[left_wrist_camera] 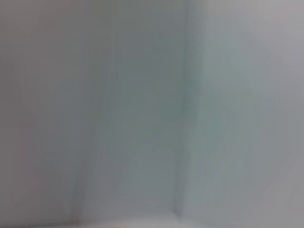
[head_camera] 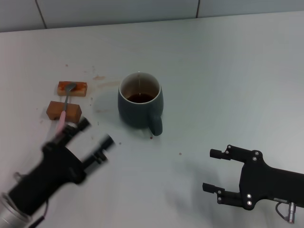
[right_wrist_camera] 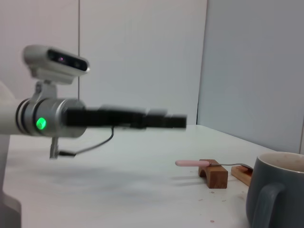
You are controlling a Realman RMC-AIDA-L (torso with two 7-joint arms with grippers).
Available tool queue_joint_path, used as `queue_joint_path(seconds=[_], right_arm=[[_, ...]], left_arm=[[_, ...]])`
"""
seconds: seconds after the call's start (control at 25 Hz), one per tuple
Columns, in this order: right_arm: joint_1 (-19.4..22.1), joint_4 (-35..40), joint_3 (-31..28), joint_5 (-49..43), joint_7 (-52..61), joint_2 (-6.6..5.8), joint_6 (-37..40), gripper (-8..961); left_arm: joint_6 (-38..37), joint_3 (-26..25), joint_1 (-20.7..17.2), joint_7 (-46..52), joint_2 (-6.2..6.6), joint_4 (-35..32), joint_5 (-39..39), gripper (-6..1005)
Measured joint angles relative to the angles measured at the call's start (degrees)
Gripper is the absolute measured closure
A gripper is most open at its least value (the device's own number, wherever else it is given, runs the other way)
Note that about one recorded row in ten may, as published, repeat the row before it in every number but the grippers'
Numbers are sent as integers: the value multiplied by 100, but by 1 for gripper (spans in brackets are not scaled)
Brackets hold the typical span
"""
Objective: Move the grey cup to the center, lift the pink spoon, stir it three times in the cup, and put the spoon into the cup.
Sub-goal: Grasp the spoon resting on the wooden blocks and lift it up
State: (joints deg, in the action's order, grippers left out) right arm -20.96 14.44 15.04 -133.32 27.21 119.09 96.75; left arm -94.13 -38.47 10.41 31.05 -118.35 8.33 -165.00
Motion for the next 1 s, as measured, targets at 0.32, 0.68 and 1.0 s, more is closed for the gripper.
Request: queue_joint_path(seconds=[0.32,0.68,1.0], right_arm=[[-5,22,-1,0,0,-6,1,220],[-13,83,35,-1,3,-18,1,220],[-13,106,43,-20,3,-18,2,220]], left_arm=[[55,-1737,-242,3470,-10,-6,4,199],[1081,-1916,-277,5509,-11,-2,-46,198],[1598,-1845,-278,5982,-29,53,-50,199]])
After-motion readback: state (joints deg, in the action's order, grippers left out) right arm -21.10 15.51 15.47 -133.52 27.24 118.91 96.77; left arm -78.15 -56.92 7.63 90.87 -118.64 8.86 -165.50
